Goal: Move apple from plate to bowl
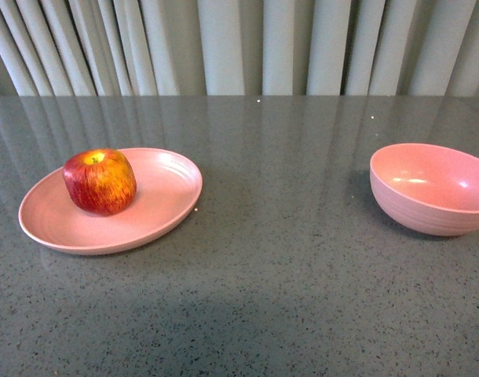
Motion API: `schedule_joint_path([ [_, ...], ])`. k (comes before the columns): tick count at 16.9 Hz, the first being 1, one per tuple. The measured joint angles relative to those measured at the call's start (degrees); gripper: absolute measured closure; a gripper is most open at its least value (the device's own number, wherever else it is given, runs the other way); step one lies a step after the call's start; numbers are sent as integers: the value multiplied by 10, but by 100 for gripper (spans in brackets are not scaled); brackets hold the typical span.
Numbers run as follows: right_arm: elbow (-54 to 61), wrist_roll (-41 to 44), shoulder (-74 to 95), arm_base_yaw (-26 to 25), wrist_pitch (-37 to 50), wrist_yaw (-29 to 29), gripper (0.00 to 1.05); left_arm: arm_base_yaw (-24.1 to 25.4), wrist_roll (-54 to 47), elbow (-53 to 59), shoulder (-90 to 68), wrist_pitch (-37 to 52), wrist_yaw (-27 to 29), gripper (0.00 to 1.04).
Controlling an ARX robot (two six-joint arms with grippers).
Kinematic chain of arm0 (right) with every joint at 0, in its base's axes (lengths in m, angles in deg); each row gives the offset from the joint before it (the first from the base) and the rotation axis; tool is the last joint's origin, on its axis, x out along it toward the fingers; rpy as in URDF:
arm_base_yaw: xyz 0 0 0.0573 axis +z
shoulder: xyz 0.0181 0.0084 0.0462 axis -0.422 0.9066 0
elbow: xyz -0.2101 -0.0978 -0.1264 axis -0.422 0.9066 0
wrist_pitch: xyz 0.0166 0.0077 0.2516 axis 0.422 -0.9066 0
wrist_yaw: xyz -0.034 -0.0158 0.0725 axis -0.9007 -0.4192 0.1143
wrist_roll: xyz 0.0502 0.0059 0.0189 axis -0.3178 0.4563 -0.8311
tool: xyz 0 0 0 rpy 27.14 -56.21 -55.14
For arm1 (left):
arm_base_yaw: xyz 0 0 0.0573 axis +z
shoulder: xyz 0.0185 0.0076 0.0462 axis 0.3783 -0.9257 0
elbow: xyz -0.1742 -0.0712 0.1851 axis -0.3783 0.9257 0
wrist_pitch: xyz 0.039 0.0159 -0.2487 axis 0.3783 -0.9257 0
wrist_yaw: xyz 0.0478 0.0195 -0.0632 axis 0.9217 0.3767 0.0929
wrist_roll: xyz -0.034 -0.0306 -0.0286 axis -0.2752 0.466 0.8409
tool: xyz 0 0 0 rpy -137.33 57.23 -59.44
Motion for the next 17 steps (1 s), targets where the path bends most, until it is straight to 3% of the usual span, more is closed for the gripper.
schedule_joint_path([
  [17,0,0,0,0,0,0,7,0,0,0,0,0,0,7],
])
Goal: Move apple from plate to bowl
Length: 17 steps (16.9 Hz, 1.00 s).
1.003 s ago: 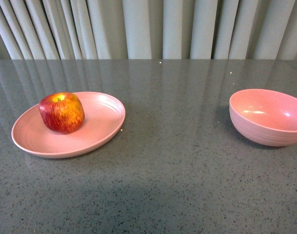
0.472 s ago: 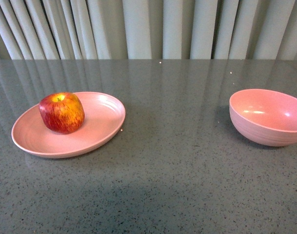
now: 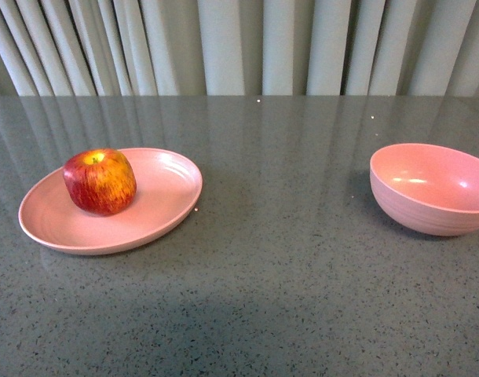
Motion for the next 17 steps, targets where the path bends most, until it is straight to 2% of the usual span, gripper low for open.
schedule_joint_path([
  [10,0,0,0,0,0,0,7,0,0,0,0,0,0,7],
  [11,0,-11,6,7,10,-21,7,0,0,0,0,0,0,7],
  [12,-8,-32,56,21,68,-55,7,0,0,0,0,0,0,7],
  [16,-148,-48,332,6,289,-1,7,0,0,0,0,0,0,7],
  [17,-208,-48,419,6,300,11,7,0,0,0,0,0,0,7],
])
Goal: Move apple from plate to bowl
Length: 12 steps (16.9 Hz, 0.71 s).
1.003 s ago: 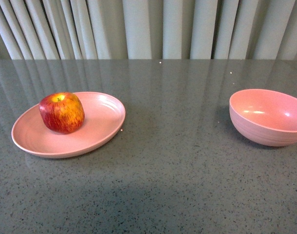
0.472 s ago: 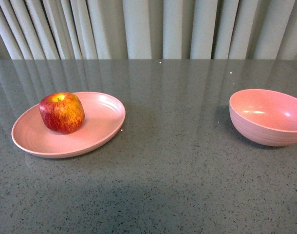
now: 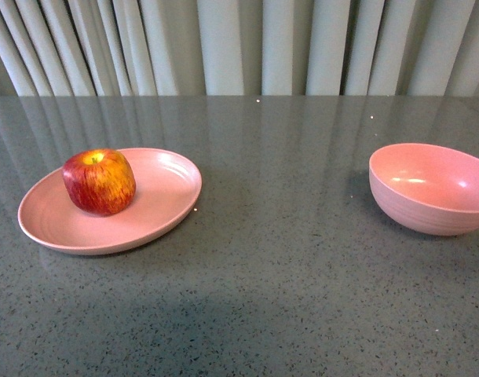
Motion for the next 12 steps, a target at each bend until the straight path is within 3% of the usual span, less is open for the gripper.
schedule_joint_path([
  [2,-118,-1,172,-12,-62,30,7,0,0,0,0,0,0,7],
  [7,-373,-2,475,-18,-242,36,7,0,0,0,0,0,0,7],
  [12,-400,6,572,-19,-342,41,7,0,0,0,0,0,0,7],
])
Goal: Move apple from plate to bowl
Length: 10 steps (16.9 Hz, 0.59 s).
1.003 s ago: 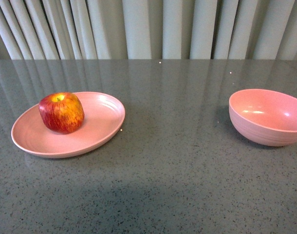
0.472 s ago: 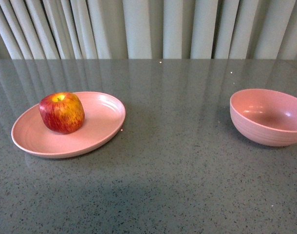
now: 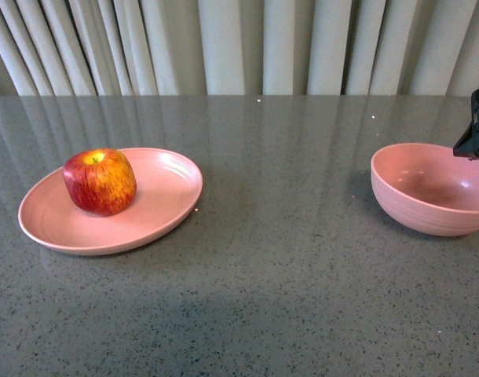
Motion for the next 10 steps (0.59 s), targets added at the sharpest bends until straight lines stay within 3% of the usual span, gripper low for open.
schedule_joint_path([
  [6,1,-5,47,0,4,-5,7,0,0,0,0,0,0,7],
  [7,1,-5,49,0,5,-6,11,0,0,0,0,0,0,7],
  [10,1,-6,52,1,9,-5,40,0,0,0,0,0,0,7],
])
